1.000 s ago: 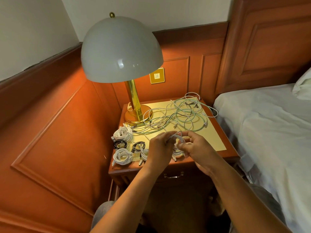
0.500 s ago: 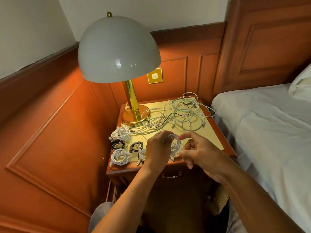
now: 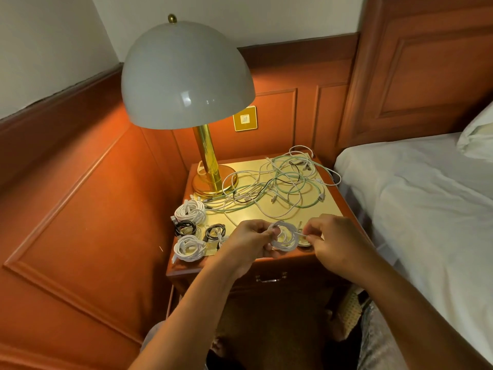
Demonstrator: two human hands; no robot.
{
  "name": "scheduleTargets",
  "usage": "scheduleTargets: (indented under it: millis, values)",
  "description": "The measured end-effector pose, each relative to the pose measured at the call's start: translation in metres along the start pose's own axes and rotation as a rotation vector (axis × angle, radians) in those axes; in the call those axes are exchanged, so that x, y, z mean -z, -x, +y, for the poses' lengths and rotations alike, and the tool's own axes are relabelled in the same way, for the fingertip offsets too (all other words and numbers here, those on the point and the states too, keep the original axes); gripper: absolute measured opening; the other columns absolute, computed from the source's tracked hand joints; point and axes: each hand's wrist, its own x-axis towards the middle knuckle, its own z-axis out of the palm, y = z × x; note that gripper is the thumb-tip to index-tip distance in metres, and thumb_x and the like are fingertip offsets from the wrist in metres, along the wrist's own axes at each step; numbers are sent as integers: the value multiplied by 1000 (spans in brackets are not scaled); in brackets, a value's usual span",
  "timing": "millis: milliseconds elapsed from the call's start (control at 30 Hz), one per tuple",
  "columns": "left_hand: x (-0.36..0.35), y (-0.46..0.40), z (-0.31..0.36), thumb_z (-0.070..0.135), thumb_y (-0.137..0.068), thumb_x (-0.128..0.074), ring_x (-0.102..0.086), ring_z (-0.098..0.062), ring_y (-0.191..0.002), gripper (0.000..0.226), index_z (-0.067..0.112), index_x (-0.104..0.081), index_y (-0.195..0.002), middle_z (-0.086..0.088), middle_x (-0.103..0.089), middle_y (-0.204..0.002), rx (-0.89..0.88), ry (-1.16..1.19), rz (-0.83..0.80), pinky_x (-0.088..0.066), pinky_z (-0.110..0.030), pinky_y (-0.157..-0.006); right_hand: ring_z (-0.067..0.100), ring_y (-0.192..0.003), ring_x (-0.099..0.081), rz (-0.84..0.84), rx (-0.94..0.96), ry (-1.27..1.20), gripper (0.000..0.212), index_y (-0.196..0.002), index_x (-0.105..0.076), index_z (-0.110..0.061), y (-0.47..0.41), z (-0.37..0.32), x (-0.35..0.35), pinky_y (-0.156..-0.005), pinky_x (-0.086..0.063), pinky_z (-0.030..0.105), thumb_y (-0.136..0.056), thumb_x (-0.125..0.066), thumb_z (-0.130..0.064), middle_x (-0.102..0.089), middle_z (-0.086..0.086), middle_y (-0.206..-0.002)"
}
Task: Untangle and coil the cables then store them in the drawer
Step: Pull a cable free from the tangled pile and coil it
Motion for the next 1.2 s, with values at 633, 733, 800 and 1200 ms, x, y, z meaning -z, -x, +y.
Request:
scheduleTargets:
  millis: [633, 733, 800, 1200]
  values:
    - [-16, 4, -7, 15, -96, -57, -62, -22, -75, 16, 1, -66, -99, -14, -53, -80, -65, 34, -5, -59, -32, -76, 3, -88, -60, 253, -49, -509, 17, -88, -65, -32, -4, 33, -26, -74, -50, 20, -89, -66, -15, -62, -19, -93]
    - [-19, 2, -11, 17, -97, -54, -61, -15, -69, 16, 8, -67, -98, -4, -57, -70, -80, 12, 29, -54, -49, -92, -2, -90, -63, 389, -19, -555, 16, -99, -67, -26, -4, 30, -40, -74, -52, 12, -92, -63, -11, -65, -19, -91]
    - [-20, -1, -15, 19, -97, -55, -61, -14, -67, 15, 11, -68, -96, 2, -59, -63, -104, -31, 59, -53, -53, -92, 3, -92, -65, 394, -64, -661, 19, -101, -68, -24, -6, 26, -50, -71, -56, 16, -93, -61, -9, -68, -13, -94]
    - [-22, -2, -28, 18, -97, -56, -69, -17, -67, 16, 9, -70, -98, -2, -68, -73, -268, -308, 235, -55, -28, -62, 18, -89, -71, 76, -225, -1217, 13, -104, -67, -12, -3, 18, -61, -72, -56, 24, -94, -59, -14, -73, 6, -97]
